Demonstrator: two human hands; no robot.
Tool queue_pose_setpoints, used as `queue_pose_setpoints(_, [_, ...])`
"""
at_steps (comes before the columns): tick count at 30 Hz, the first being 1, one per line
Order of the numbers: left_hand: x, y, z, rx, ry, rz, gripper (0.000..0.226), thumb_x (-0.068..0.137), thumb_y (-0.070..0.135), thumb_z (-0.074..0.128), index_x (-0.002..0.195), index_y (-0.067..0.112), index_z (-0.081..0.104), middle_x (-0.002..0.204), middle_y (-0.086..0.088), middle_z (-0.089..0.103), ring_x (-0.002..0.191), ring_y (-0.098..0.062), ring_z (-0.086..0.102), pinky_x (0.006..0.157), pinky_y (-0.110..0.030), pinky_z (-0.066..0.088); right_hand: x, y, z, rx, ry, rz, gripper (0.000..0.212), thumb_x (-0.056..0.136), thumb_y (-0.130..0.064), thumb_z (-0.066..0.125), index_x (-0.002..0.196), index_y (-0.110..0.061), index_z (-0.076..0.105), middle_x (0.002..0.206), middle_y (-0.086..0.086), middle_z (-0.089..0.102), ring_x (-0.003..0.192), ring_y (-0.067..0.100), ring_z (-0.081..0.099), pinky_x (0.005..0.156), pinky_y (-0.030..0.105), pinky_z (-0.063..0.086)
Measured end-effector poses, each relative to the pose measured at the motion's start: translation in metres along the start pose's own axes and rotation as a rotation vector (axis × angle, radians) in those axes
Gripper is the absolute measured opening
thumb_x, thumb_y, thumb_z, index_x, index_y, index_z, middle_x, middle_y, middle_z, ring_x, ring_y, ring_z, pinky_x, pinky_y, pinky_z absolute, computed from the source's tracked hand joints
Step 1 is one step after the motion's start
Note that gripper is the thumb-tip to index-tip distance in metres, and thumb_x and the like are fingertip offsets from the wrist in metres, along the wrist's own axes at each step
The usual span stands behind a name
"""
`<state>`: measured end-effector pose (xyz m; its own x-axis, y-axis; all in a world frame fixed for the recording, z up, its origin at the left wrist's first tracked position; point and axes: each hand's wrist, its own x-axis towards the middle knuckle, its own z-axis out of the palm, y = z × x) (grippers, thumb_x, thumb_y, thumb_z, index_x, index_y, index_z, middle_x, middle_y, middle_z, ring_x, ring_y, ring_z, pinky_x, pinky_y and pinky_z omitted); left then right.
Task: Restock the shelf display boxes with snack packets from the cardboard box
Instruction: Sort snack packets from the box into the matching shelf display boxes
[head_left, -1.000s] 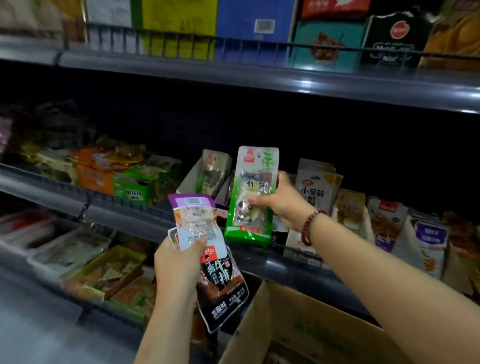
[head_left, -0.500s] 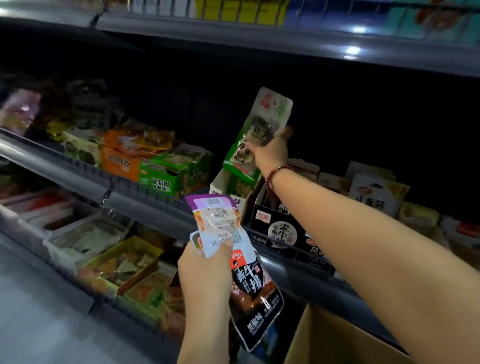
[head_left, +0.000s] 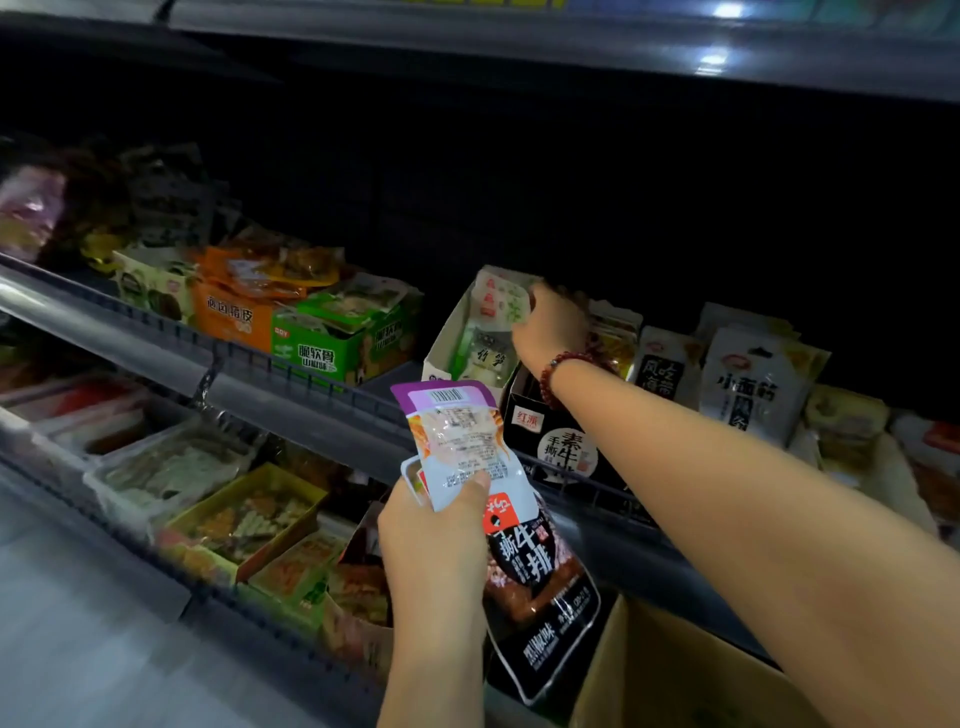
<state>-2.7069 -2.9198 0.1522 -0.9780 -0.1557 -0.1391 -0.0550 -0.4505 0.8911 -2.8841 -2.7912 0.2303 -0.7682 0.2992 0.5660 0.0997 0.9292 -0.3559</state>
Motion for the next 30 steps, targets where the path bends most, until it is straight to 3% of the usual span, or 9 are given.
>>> queue_pose_setpoints(4, [0.0, 0.0, 0.001, -0.029, -0.001, -0.002, 0.018, 0.087, 0.002, 0.068, 0.09, 0.021, 0.068, 0.082, 0.0, 0.075, 0.077, -0.022, 0.073, 0.071, -0.039, 0.058, 0.003, 0.008, -0.009, 0.1, -0.066, 0.05, 0.02, 0.091, -0.015, 0.06, 0.11, -0.009, 0.064, 0.113, 0.01, 0.058, 0.103, 0.025, 0.057, 0.081, 0.033, 0.051])
queue_pose_setpoints(7, [0.0, 0.001, 0.001, -0.027, 0.001, -0.007, 0.018, 0.086, 0.002, 0.068, 0.09, 0.02, 0.068, 0.087, -0.002, 0.075, 0.081, -0.025, 0.072, 0.078, -0.045, 0.058, 0.005, 0.006, -0.019, 0.189, -0.093, 0.071, 0.021, 0.094, -0.021, 0.057, 0.079, -0.009, 0.065, 0.075, 0.001, 0.056, 0.077, 0.018, 0.055, 0.052, 0.024, 0.038])
queue_pose_setpoints(9, [-0.001, 0.001, 0.001, -0.036, -0.008, -0.015, 0.019, 0.086, 0.002, 0.069, 0.09, 0.02, 0.068, 0.089, -0.004, 0.075, 0.083, -0.027, 0.072, 0.082, -0.049, 0.057, 0.005, 0.007, -0.023, 0.196, -0.119, 0.083, 0.034, 0.095, -0.024, 0.055, 0.062, -0.014, 0.053, 0.064, 0.0, 0.05, 0.074, 0.019, 0.052, 0.048, 0.024, 0.033])
queue_pose_setpoints(12, [-0.003, 0.002, 0.002, -0.043, -0.037, -0.029, 0.018, 0.085, 0.001, 0.069, 0.088, 0.019, 0.068, 0.086, -0.005, 0.076, 0.082, -0.028, 0.072, 0.083, -0.05, 0.057, 0.003, 0.01, -0.024, 0.242, -0.132, 0.099, 0.021, 0.095, -0.022, 0.055, 0.087, -0.007, 0.068, 0.089, 0.009, 0.066, 0.088, 0.025, 0.061, 0.068, 0.027, 0.045])
queue_pose_setpoints(15, [-0.005, 0.002, 0.003, -0.04, -0.058, -0.034, 0.02, 0.085, -0.001, 0.069, 0.088, 0.019, 0.068, 0.086, -0.005, 0.076, 0.084, -0.029, 0.072, 0.085, -0.052, 0.056, -0.002, 0.017, -0.029, 0.378, -0.061, 0.149, 0.023, 0.093, -0.02, 0.059, 0.11, -0.008, 0.068, 0.113, 0.007, 0.067, 0.104, 0.022, 0.061, 0.084, 0.027, 0.045])
queue_pose_setpoints(17, [-0.007, 0.002, 0.004, -0.045, -0.076, -0.048, 0.02, 0.084, -0.002, 0.069, 0.088, 0.018, 0.068, 0.088, -0.007, 0.076, 0.086, -0.032, 0.072, 0.087, -0.054, 0.055, -0.009, 0.021, -0.036, 0.476, -0.037, 0.157, 0.019, 0.092, -0.021, 0.061, 0.107, -0.012, 0.069, 0.107, 0.002, 0.068, 0.096, 0.015, 0.061, 0.077, 0.021, 0.043])
queue_pose_setpoints(21, [-0.017, 0.005, 0.009, -0.032, -0.139, -0.084, 0.021, 0.082, -0.002, 0.071, 0.09, 0.017, 0.068, 0.089, -0.009, 0.076, 0.09, -0.034, 0.071, 0.09, -0.056, 0.053, -0.04, 0.03, -0.071, 0.654, -0.096, 0.155, 0.011, 0.091, -0.026, 0.063, 0.08, -0.029, 0.065, 0.08, -0.013, 0.063, 0.074, 0.004, 0.056, 0.067, 0.02, 0.043])
queue_pose_setpoints(26, [-0.049, 0.008, 0.019, 0.043, -0.234, -0.117, 0.021, 0.079, 0.001, 0.075, 0.092, 0.014, 0.068, 0.085, -0.009, 0.076, 0.088, -0.036, 0.071, 0.086, -0.058, 0.054, -0.102, 0.054, -0.142, 0.657, -0.342, 0.159, 0.02, 0.094, -0.039, 0.055, 0.092, -0.026, 0.07, 0.083, -0.01, 0.068, 0.072, 0.007, 0.057, 0.063, 0.02, 0.044])
queue_pose_setpoints(30, [-0.082, 0.007, 0.037, 0.091, -0.355, -0.159, 0.02, 0.077, 0.0, 0.075, 0.093, 0.009, 0.068, 0.084, -0.011, 0.076, 0.079, -0.03, 0.073, 0.081, -0.048, 0.057, -0.143, 0.086, -0.189, 0.588, -0.417, 0.226, 0.015, 0.092, -0.036, 0.057, 0.097, -0.028, 0.07, 0.08, -0.011, 0.069, 0.062, 0.003, 0.052, 0.055, 0.017, 0.041])
